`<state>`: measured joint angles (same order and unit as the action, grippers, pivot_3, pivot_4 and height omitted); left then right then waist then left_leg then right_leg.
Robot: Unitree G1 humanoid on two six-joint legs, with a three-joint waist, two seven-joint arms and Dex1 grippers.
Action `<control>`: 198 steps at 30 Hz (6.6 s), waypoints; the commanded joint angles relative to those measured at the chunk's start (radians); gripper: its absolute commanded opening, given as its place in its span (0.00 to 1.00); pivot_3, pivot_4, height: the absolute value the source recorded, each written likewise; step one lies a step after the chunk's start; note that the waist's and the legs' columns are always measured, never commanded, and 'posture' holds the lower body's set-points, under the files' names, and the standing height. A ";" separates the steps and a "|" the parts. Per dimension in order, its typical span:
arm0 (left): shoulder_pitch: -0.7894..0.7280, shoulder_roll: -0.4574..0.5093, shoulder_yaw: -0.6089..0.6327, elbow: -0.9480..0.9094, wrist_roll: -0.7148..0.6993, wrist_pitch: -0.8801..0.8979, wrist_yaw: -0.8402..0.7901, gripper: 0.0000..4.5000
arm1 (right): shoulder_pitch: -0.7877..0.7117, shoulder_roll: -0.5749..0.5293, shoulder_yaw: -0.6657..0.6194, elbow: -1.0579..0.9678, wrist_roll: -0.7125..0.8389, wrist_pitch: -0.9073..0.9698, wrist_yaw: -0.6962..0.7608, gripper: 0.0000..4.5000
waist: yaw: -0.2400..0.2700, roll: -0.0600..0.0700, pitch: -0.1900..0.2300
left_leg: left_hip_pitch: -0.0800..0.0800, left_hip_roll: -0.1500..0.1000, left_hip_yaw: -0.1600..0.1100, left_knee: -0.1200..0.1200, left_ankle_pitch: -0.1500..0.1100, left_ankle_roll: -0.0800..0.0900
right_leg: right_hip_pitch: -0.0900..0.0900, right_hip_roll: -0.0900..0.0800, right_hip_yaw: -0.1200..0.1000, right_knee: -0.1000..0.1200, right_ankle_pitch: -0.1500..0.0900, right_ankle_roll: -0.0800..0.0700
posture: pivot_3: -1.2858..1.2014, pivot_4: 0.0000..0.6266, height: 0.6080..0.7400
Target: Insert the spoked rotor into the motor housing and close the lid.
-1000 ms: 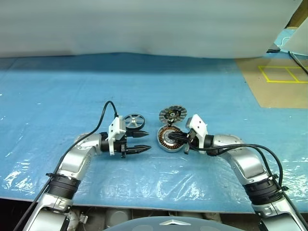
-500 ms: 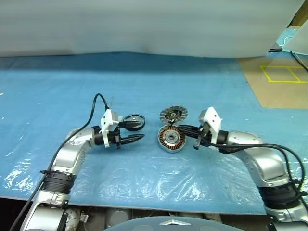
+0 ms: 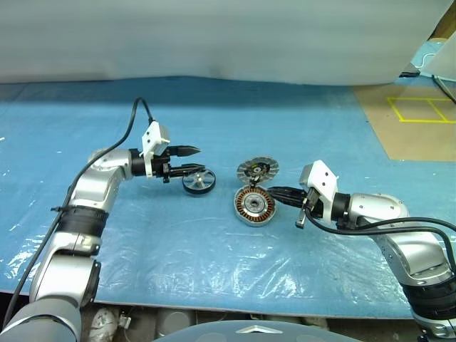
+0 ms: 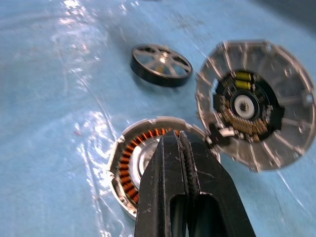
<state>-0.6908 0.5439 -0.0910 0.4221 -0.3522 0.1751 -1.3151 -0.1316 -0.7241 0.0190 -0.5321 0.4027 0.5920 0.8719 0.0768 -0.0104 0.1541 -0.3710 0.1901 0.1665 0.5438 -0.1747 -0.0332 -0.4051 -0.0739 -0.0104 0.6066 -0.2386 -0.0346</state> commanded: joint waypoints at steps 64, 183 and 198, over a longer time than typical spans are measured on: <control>-0.275 -0.072 -0.172 0.639 0.475 -0.605 -0.163 0.59 | 0.030 0.076 -0.021 -0.075 0.030 -0.102 -0.150 0.00 | 0.020 -0.003 0.002 | 0.000 0.000 -0.004 0.002 0.000 0.000 | 0.003 -0.001 -0.003 0.000 0.000 0.001 | 0.52 0.24 1.00; -0.149 -0.308 -0.125 0.112 0.120 -0.295 -0.208 0.57 | 0.385 0.071 -0.136 -0.203 0.014 -0.081 -0.274 0.00 | 0.025 -0.001 0.004 | -0.001 -0.001 -0.015 0.001 0.000 0.000 | 0.004 -0.001 -0.006 -0.002 0.001 0.002 | 0.52 0.24 1.00; 0.167 -0.153 -0.023 -0.303 -0.027 -0.023 -0.025 0.57 | 0.111 -0.032 0.008 -0.108 0.001 -0.047 -0.141 0.00 | 0.019 0.001 0.004 | -0.001 -0.001 -0.014 0.001 0.000 0.000 | 0.004 -0.001 -0.006 -0.002 -0.001 0.000 | 0.52 0.24 1.00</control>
<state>-0.5350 0.3950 -0.1230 0.1723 -0.3780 0.1617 -1.3798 -0.0102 -0.7447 -0.0131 -0.6431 0.4391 0.5666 0.7090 0.0959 -0.0091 0.1584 -0.3733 0.1896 0.1525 0.5450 -0.1747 -0.0334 -0.4011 -0.0750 -0.0178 0.6046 -0.2391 -0.0345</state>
